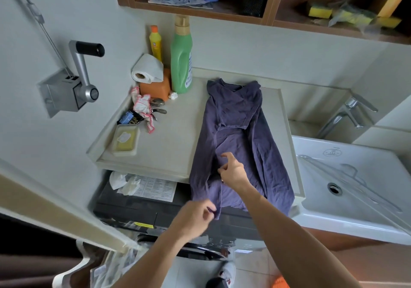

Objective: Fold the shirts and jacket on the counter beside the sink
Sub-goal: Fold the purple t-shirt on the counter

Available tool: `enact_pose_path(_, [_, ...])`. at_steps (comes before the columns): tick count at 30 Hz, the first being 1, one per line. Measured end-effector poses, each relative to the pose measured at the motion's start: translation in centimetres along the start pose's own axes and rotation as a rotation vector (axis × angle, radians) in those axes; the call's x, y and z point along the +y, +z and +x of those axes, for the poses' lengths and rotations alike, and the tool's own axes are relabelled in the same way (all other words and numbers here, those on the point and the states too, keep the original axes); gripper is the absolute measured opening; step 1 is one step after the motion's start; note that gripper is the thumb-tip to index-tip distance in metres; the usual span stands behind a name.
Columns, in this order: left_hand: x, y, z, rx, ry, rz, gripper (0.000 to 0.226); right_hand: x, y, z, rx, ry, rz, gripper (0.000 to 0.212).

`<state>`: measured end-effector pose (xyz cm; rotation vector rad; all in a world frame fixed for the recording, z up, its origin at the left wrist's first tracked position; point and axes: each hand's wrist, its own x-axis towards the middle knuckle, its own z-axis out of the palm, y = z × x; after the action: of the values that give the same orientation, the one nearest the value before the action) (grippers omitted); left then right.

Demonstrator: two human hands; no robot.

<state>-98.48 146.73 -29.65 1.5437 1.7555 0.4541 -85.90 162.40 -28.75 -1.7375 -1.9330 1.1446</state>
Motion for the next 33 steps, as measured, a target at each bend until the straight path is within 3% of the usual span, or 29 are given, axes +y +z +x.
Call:
enact_pose_path(3, [-1.4, -1.2, 1.6, 0.296, -0.112, -0.105, 0.029, 0.2, -0.3, 0.0, -0.040, 0.024, -0.006, 0.035])
enact_pose_path(7, [-2.0, -1.6, 3.1, 0.372, -0.192, -0.211, 0.043, 0.3, 0.7, -0.2, -0.102, -0.035, -0.073, 0.039])
enact_pose_path(14, [-1.7, -0.9, 4.2, 0.310, -0.194, -0.288, 0.046, 1.0, -0.4, -0.6, -0.165, -0.011, 0.095, 0.011])
enact_pose_path(20, [-1.7, -1.5, 4.9, 0.249, -0.220, -0.240, 0.046, 0.3, -1.5, 0.7, -0.207, -0.009, 0.051, 0.018])
enact_pose_path(25, [-1.9, -1.7, 5.1, 0.212, -0.227, -0.198, 0.049, -0.9, -1.2, 3.5, -0.113, 0.049, 0.255, 0.019])
enact_pose_path(30, [-1.8, -1.7, 5.4, 0.222, -0.250, -0.222, 0.051, 0.0, -1.1, 3.7, 0.094, -0.064, 0.186, 0.038])
enact_pose_path(33, [-1.4, -1.4, 5.4, 0.211, -0.264, -0.218, 0.053, 0.9, -0.8, 3.8, 0.089, -0.023, 0.064, 0.022])
